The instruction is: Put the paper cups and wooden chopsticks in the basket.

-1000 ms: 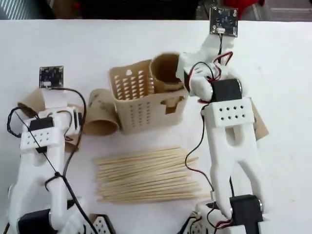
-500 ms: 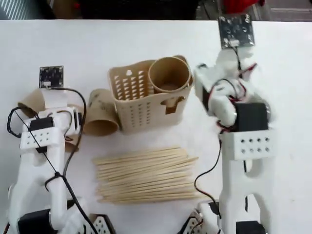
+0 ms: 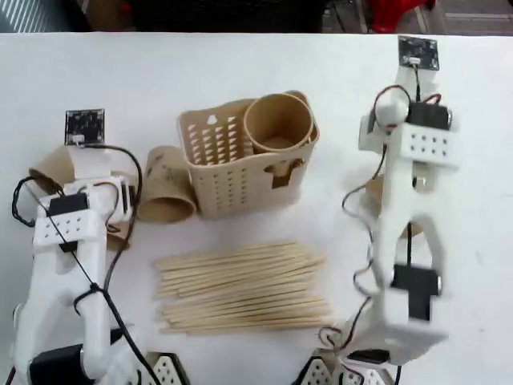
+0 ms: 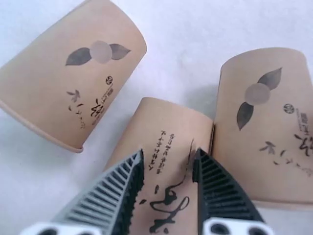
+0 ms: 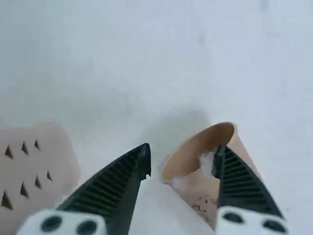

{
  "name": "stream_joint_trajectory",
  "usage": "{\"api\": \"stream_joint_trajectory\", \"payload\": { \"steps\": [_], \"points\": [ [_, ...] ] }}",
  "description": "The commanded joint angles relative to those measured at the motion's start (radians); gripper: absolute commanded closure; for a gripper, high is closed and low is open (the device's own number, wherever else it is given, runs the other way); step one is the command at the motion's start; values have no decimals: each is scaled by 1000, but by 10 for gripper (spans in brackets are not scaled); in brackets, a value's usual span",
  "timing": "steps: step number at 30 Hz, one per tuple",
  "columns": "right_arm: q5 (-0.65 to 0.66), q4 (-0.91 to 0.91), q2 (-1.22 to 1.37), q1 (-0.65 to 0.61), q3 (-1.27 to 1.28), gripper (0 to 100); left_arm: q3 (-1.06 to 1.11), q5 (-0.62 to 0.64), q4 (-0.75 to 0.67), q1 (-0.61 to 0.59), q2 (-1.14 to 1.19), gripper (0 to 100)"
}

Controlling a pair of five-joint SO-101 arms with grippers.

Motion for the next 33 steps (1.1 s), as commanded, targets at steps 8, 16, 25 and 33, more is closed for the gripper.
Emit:
{"api": "stream_joint_trajectory", "payload": {
  "steps": [8, 16, 25, 33],
  "points": [
    [-77, 200, 357, 27, -451, 637, 48, 5, 0, 22, 19, 827],
    [-94, 372, 555, 58, -690, 813, 48, 5, 0, 22, 19, 827],
    [-77, 423, 690, 136, -770, 837, 48, 5, 0, 22, 19, 827],
    [-2, 424, 697, 151, -764, 906, 49, 5, 0, 22, 19, 827]
  ]
}}
